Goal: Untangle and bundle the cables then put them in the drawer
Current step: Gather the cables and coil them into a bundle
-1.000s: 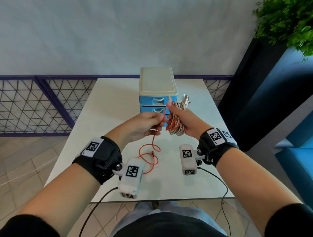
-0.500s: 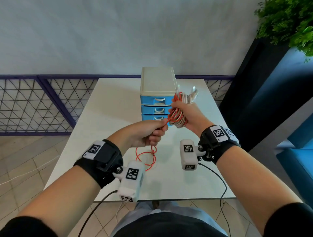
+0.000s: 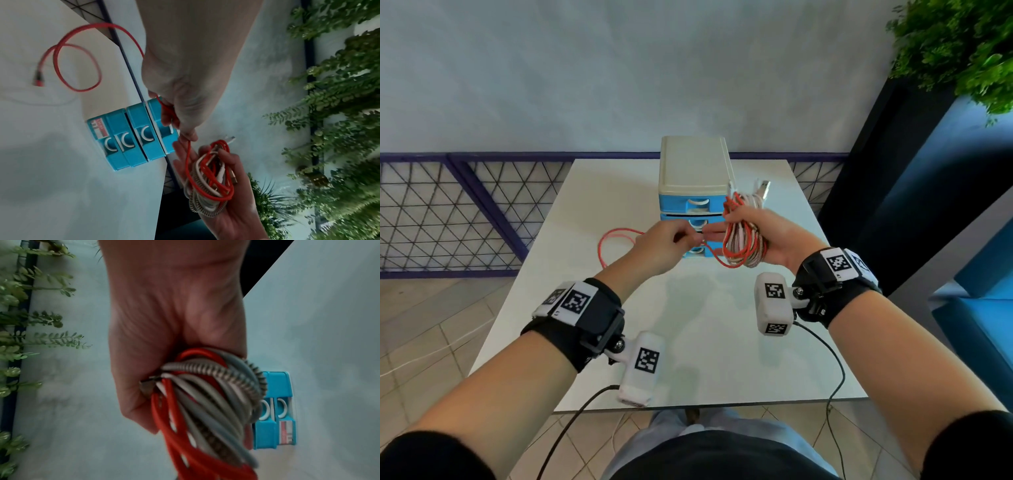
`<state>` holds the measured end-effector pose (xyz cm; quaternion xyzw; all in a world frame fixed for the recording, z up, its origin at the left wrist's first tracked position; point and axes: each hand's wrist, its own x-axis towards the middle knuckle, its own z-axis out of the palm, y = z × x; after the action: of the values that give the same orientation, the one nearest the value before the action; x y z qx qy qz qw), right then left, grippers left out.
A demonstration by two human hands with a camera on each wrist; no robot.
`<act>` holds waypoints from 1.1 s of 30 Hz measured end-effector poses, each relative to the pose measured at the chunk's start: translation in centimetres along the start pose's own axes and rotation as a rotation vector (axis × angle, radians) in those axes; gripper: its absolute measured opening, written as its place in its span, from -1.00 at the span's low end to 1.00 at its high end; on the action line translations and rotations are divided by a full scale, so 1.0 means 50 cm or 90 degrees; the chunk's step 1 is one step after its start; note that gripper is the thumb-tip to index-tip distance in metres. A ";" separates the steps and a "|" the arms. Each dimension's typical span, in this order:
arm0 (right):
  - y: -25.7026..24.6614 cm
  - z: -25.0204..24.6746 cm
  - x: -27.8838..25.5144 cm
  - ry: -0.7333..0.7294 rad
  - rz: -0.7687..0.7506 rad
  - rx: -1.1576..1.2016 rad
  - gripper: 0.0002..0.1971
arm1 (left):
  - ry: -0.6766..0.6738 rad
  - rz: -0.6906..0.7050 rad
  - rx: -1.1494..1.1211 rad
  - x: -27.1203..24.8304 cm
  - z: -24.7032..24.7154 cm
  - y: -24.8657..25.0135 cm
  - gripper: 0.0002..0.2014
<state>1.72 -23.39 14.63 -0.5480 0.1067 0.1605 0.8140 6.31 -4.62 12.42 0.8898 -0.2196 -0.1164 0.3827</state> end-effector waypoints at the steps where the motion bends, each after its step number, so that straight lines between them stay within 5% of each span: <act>1: 0.005 0.005 0.001 -0.025 0.015 -0.029 -0.80 | 0.028 0.015 0.018 0.002 0.001 0.008 -0.83; 6: 0.011 0.026 -0.001 -0.061 0.041 -0.153 -0.86 | 0.147 0.045 0.160 0.002 0.011 0.026 -0.82; 10: 0.013 0.015 0.000 0.015 0.025 -0.202 -0.94 | 0.121 0.004 0.095 0.004 -0.002 0.007 -0.65; 12: 0.019 0.002 0.005 0.063 -0.003 -0.189 -0.94 | 0.046 -0.055 -0.008 0.003 -0.012 -0.001 -0.59; 16: 0.031 -0.031 0.016 0.158 -0.055 -0.173 -0.90 | -0.114 -0.280 -0.472 -0.011 -0.030 -0.013 -0.66; 20: 0.043 -0.038 0.023 0.167 -0.060 -0.138 -0.91 | -0.194 -0.263 -0.682 -0.021 -0.022 0.004 -0.78; 23: 0.051 -0.017 0.025 0.110 -0.062 -0.074 -0.87 | -0.206 -0.230 -0.658 -0.021 0.001 0.029 -0.84; 29: 0.052 0.025 0.024 -0.033 -0.031 -0.013 -0.41 | -0.209 -0.224 -0.555 -0.018 0.030 0.060 -0.83; 33: 0.046 0.038 0.014 -0.012 -0.057 -0.034 -0.79 | -0.213 -0.219 -0.507 -0.022 0.026 0.062 -0.83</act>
<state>1.50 -20.74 13.11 -0.5719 0.0703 0.1319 0.8066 3.92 -6.80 13.86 0.6661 -0.0658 -0.3957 0.6288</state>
